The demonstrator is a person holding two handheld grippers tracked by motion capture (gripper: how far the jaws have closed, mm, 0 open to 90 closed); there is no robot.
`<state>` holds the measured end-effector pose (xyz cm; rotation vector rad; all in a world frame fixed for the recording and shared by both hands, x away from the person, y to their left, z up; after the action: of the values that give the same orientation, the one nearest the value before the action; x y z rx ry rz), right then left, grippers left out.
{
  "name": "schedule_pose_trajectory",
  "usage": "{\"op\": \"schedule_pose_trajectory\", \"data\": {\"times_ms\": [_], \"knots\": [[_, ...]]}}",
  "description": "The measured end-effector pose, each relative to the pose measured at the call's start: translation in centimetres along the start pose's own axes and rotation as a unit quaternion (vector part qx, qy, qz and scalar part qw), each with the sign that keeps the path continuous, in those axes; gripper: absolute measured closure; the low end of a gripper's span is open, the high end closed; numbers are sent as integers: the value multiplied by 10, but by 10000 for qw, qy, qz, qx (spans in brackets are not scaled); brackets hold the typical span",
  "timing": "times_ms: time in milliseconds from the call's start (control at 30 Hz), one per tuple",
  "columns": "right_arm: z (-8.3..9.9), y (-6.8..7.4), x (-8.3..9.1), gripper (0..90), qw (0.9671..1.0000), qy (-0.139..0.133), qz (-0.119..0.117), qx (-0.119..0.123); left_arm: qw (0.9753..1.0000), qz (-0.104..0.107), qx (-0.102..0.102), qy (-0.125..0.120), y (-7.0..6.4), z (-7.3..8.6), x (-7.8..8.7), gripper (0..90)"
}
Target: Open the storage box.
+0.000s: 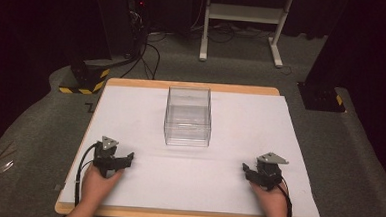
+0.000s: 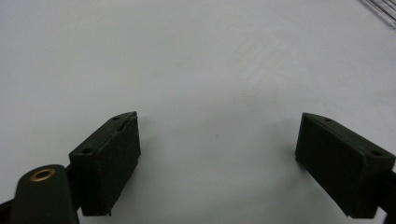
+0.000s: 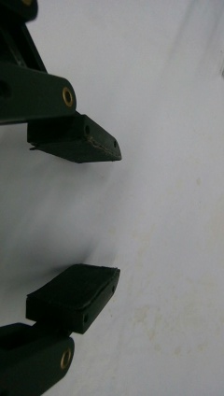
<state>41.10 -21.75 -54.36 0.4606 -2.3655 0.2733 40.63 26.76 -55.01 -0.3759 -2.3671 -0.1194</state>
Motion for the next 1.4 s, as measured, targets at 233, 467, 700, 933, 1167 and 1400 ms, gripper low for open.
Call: {"op": "schedule_pose_trajectory", "data": {"times_ms": [233, 467, 700, 933, 1167, 1400], "knots": [[0, 0, 0, 374, 10000, -15, 12, 26, 10000, 6, 16, 2, 0, 0, 0, 143], [0, 0, 0, 374, 10000, -2, -2, -3, 10000, 3, 9, 2, 0, 0, 0, 142], [0, 0, 0, 374, 10000, -3, 8, 8, 10000, -1, 11, -4, 0, 0, 0, 142], [-8, 3, 11, 400, 9994, -353, -14, 42, 10000, 1, 15, -4, 0, 0, 0, 142], [-15, 9, 16, 411, 9986, -518, -51, 111, 10000, 0, 13, -5, 0, 0, 0, 142], [-20, 17, 14, 412, 9982, -547, -150, 173, 10000, 1, 14, -6, 0, 0, 0, 142]]}}
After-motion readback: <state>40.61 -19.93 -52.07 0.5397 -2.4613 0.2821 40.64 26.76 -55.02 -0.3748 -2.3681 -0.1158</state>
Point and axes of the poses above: each handheld gripper's, and its own axes: x roughly backward along the jaws, z roughly out of its underside, y roughly to its left, the point moved 6 cm from there along -x, roughly forward along the jaws, and after that the axes turned 3 degrees about z, right-handed, at the moved point
